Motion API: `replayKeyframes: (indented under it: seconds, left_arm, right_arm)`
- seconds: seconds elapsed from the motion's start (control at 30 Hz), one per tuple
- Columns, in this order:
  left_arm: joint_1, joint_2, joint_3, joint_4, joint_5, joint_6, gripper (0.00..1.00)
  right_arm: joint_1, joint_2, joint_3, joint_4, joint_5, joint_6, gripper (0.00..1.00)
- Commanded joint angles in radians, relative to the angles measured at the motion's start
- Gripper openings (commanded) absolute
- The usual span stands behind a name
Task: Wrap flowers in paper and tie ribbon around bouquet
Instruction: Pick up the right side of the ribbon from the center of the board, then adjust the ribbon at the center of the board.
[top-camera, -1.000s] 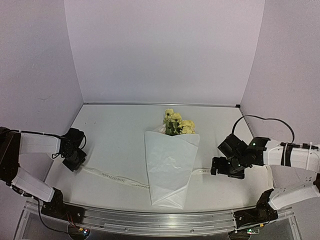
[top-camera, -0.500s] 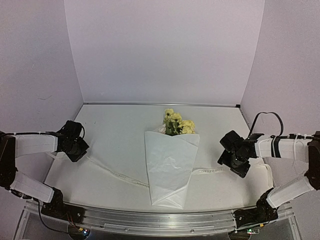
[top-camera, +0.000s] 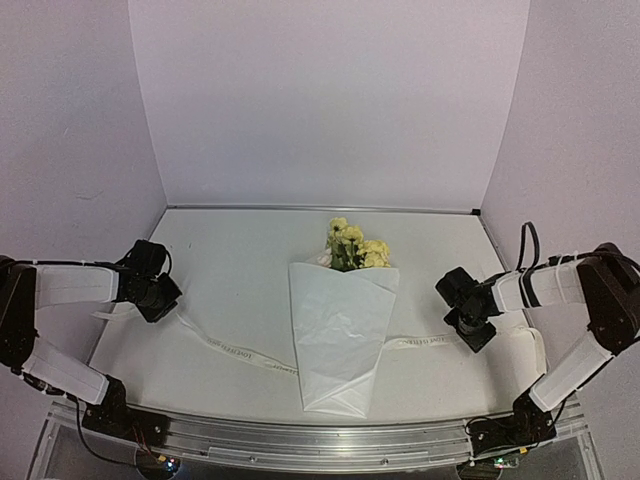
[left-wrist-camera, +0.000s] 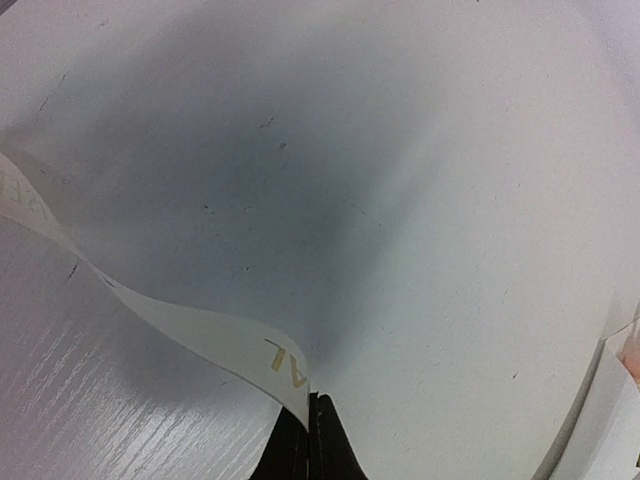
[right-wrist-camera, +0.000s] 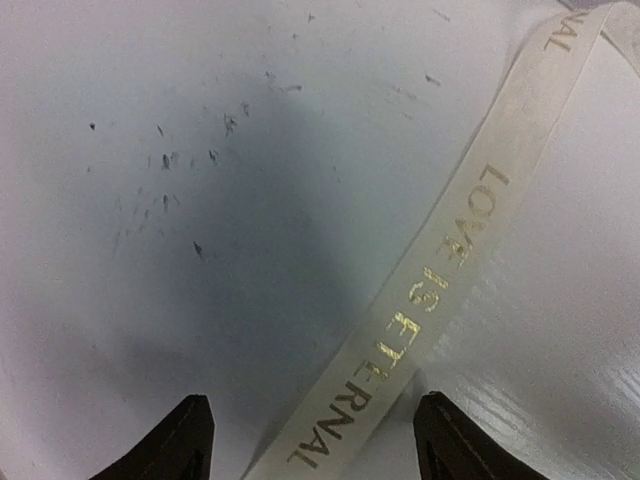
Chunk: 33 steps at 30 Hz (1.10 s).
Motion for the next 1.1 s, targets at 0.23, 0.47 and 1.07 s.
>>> replayKeyframes:
  seconds: [0.23, 0.47, 1.07]
  left_arm:
    - [0.003, -0.047, 0.047, 0.018, -0.019, 0.037, 0.00]
    - [0.004, -0.025, 0.090, 0.075, -0.020, 0.088, 0.00]
    - [0.001, -0.003, 0.125, 0.226, 0.043, 0.113, 0.00]
  right_arm:
    - [-0.019, 0.113, -0.004, 0.112, -0.057, 0.137, 0.17]
    - [-0.086, 0.021, -0.001, 0.104, -0.073, -0.024, 0.00]
    - [-0.291, -0.189, 0.125, -0.080, -0.277, -0.389, 0.00]
